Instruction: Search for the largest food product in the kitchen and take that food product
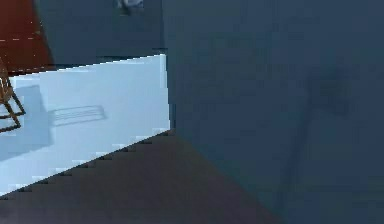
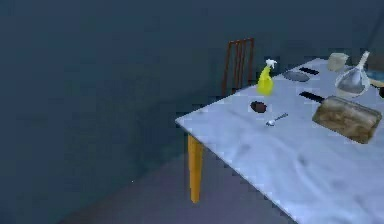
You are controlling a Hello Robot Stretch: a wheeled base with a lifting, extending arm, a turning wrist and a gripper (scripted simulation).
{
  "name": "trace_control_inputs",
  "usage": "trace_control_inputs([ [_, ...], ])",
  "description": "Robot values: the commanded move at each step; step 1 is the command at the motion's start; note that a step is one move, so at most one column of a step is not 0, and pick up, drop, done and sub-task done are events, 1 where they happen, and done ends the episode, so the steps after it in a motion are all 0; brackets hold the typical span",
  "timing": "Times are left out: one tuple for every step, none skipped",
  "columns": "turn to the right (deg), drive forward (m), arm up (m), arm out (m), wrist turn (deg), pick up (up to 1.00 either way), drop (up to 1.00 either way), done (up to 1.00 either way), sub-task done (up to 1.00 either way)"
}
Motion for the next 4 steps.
trace_control_inputs([
  [-45.0, 0.0, 0.0, 0.0, 0.0, 0.0, 0.0, 0.0, 0.0],
  [-45.0, 0.0, 0.0, 0.0, 0.0, 0.0, 0.0, 0.0, 0.0],
  [-30.0, 0.0, 0.0, 0.0, 0.0, 0.0, 0.0, 0.0, 0.0],
  [-3.0, 0.0, 0.0, 0.0, 0.0, 0.0, 0.0, 0.0, 0.0],
])
